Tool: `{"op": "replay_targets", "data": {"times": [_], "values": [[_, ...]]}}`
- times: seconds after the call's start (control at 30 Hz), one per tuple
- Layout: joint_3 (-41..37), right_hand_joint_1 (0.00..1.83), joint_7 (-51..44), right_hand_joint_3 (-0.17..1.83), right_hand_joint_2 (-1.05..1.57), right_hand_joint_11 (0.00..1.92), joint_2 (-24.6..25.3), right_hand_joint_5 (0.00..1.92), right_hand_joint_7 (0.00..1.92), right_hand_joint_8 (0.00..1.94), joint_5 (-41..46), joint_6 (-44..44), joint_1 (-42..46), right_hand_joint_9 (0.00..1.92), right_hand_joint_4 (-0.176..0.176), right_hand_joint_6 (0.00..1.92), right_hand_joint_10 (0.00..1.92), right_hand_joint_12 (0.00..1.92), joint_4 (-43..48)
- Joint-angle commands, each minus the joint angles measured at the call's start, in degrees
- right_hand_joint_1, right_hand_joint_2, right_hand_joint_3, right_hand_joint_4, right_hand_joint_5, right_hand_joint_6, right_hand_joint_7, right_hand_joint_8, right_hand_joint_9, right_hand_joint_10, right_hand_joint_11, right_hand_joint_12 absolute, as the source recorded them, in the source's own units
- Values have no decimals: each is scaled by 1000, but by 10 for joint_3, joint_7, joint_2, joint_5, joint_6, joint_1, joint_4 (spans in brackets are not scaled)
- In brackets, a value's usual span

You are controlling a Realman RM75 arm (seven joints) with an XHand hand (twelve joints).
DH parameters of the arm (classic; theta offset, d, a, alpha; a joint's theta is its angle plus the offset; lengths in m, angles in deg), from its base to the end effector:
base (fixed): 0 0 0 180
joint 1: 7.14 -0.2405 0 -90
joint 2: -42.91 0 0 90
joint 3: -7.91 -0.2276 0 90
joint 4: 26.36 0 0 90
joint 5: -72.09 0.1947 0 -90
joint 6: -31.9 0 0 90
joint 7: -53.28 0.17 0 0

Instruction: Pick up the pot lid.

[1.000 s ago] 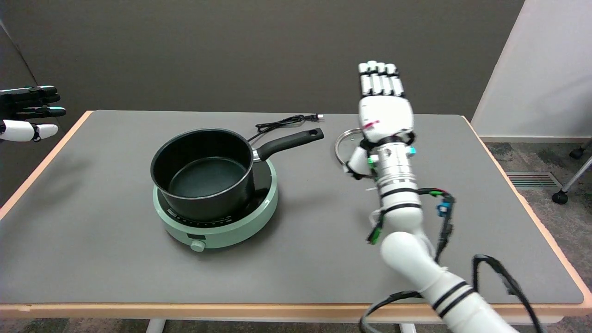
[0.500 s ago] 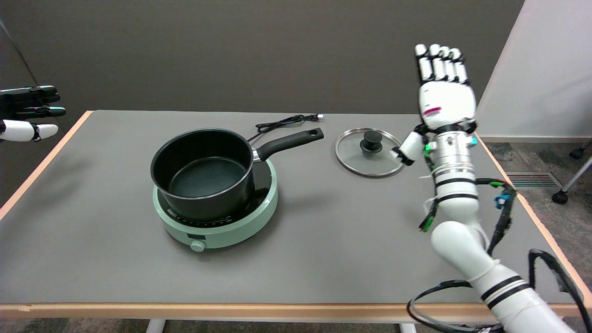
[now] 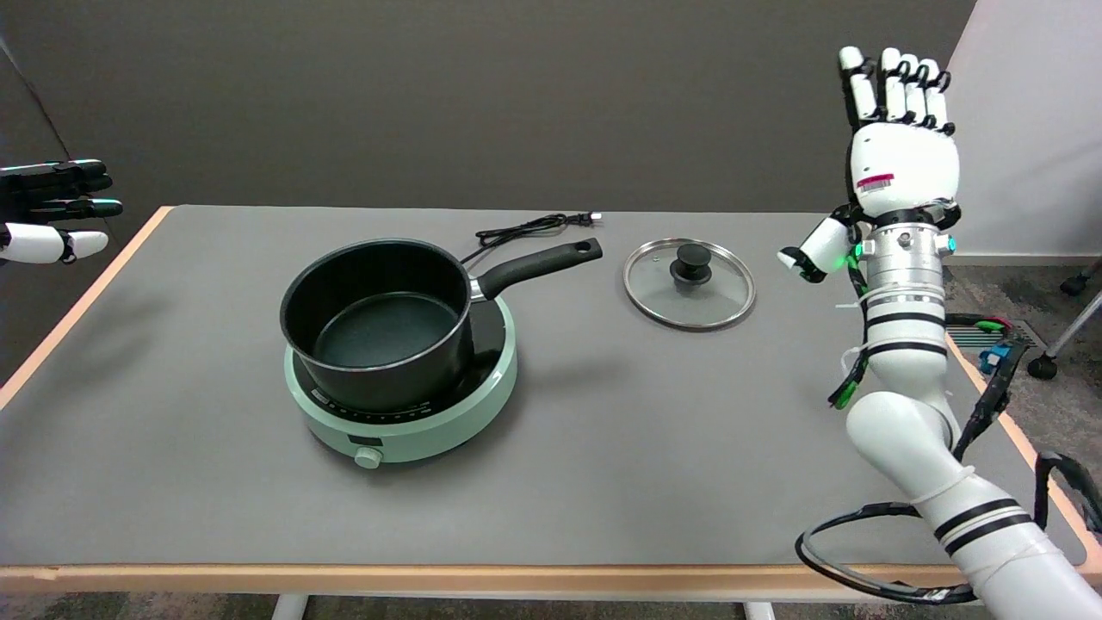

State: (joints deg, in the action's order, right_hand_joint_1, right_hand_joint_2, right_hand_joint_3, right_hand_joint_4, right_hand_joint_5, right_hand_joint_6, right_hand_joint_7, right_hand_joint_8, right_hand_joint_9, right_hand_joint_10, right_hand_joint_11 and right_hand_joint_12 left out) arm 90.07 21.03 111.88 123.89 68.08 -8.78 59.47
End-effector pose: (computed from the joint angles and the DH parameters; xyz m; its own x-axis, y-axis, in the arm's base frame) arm -0.1235 -0.3253 0.4243 0.8557 0.4855 -0.1789 -0.0730 0.4555 0.8872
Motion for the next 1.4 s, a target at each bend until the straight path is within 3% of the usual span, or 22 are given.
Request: {"op": "replay_targets", "data": {"times": [0.03,0.27,0.3,0.33,0.5,0.97,1.17,1.4], "values": [[-17,1141,99,1505,-845,11,-44,11,11,11,-6,-254,-63,11,176,11,11,11,-37],[3,1140,128,1451,-816,11,-75,11,11,11,-5,-263,-78,11,176,11,11,11,-47],[3,1059,134,1305,-499,129,-79,164,203,111,-5,-270,-80,186,169,168,173,269,-48],[5,745,141,765,713,588,-82,755,947,499,-5,-277,-83,863,141,775,799,1268,-50],[29,749,153,764,721,593,-111,758,950,500,-5,-296,-100,869,140,771,804,1271,-61],[65,778,154,762,730,596,-120,757,949,500,-5,-350,-163,871,146,772,806,1240,-115],[101,822,154,801,690,572,-118,724,884,384,-1,-384,-195,834,83,527,735,1235,-161],[136,870,154,882,635,542,-112,662,806,301,1,-427,-229,791,58,388,687,1262,-206]]}}
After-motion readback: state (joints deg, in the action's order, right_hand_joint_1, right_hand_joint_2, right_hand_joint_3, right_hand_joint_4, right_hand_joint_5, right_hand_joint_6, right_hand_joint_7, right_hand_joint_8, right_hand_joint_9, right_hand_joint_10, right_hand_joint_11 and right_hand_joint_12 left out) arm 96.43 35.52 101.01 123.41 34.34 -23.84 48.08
